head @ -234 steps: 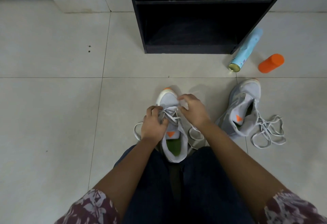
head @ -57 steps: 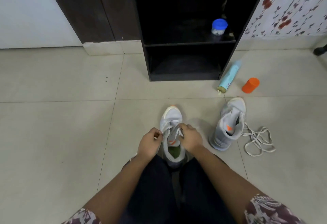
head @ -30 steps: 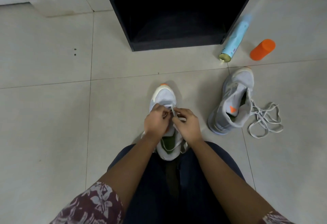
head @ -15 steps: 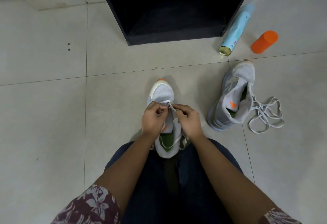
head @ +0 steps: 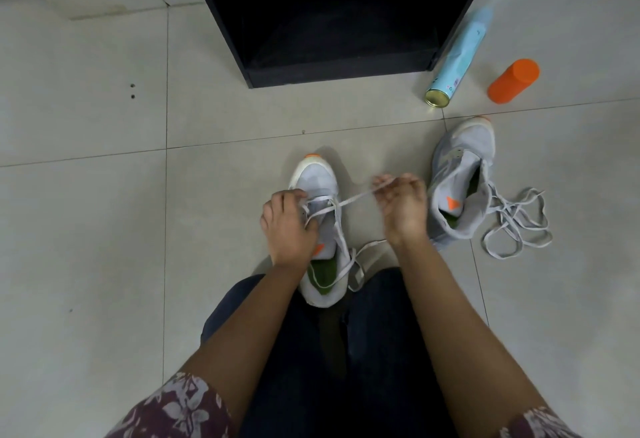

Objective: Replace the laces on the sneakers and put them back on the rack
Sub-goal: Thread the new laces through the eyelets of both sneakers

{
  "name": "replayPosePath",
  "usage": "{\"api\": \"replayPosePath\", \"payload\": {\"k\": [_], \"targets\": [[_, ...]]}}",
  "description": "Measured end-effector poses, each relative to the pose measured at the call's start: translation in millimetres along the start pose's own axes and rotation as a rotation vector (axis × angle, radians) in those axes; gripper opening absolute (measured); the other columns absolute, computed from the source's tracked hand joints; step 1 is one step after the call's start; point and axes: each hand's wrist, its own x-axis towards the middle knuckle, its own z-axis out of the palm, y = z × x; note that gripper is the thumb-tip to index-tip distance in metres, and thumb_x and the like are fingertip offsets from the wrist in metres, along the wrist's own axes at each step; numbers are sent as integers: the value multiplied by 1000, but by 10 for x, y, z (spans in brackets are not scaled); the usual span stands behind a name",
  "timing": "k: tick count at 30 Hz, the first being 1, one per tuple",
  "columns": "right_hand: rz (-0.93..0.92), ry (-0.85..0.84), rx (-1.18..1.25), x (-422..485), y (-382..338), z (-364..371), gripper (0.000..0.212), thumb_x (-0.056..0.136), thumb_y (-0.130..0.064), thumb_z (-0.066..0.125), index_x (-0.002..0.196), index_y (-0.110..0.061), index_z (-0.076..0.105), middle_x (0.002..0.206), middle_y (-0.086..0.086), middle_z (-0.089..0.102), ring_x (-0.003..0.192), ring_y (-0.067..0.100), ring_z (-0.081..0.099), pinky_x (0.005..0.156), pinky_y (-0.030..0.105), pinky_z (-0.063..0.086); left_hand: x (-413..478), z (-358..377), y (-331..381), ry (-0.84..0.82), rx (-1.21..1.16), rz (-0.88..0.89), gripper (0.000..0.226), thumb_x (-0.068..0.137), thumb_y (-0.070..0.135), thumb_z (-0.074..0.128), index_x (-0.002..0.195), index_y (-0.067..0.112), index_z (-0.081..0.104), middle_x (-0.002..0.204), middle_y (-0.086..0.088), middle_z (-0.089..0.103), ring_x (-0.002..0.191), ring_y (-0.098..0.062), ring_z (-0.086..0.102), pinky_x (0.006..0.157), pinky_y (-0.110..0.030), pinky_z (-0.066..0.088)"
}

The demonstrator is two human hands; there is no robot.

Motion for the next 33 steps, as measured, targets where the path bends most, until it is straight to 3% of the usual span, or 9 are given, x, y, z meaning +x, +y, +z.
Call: {"api": "replayPosePath", "payload": {"k": [4, 7, 9, 12, 18, 22, 26, 30, 33], "targets": [[-264, -14, -532, 63, -287, -93, 24, 96, 1, 34, 89, -19, 46, 68, 3, 51, 55, 11, 48, 55, 25, 40, 2, -29, 26, 46, -24, -31, 55, 70, 28, 75, 120, 18, 55, 120, -3, 54, 113, -29, 46, 96, -40, 35], [-506, -312, -1578, 46, -72, -231, 23, 89, -9, 50, 106, -16, 62, 103, 10, 63, 95, 27, 60, 83, 37, 46, -61, -80, 55, -6, -63, -35, 68, 71, 40, 77, 130, 22, 47, 128, 0, 49, 121, -24, 41, 101, -39, 32], [-578, -461, -1908, 19, 131, -191, 28, 87, -21, 57, 113, -19, 67, 125, 9, 57, 119, 33, 48, 98, 39, 38, -163, -127, 49, -55, -87, -76, 79, 67, 36, 78, 135, 25, 40, 132, 1, 44, 126, -22, 35, 106, -39, 28], [-523, -568, -1858, -59, 250, 10, 22, 90, -24, 55, 102, -14, 70, 115, 8, 62, 111, 31, 53, 90, 37, 45, -271, -184, 30, -83, -123, -124, 88, 63, 24, 79, 139, 23, 34, 137, 0, 38, 128, -22, 31, 107, -36, 27], [-164, -412, -1472, 75, -4, 60, 19, 92, -22, 52, 102, -18, 67, 107, 5, 69, 100, 24, 61, 90, 34, 47, -263, -233, 99, -70, -130, -121, 82, 67, 18, 77, 138, 18, 37, 139, -5, 34, 122, -24, 33, 99, -32, 31], [-121, -524, -1608, -29, 153, 95, 8, 86, -21, 66, 91, -19, 71, 101, 4, 71, 97, 21, 64, 85, 27, 48, -292, -240, 109, 29, 2, -115, 53, 68, 21, 74, 116, 20, 51, 118, -1, 49, 109, -22, 44, 90, -33, 30], [-336, -255, -1722, 55, -135, 82, 19, 93, -14, 50, 104, -9, 64, 108, 17, 66, 101, 36, 61, 82, 38, 48, -276, -274, 36, -83, -161, -150, 17, 83, 14, 64, 76, 19, 49, 64, 10, 49, 62, -17, 53, 59, -25, 36], [-586, 73, -1900, 178, -542, 47, 25, 94, -12, 41, 113, 0, 52, 116, 23, 56, 112, 40, 50, 84, 43, 42, -281, -280, 61, -88, -155, -175, 17, 83, 12, 61, 76, 20, 47, 63, 9, 50, 62, -18, 53, 57, -26, 39], [-445, -54, -2344, 59, -428, 89, 37, 90, -17, 42, 125, -11, 51, 129, 13, 52, 125, 34, 39, 100, 41, 33, -270, -296, 86, -111, -193, -226, 14, 82, 17, 64, 81, 19, 49, 66, 8, 52, 59, -2, 54, 51, -15, 37]]}}
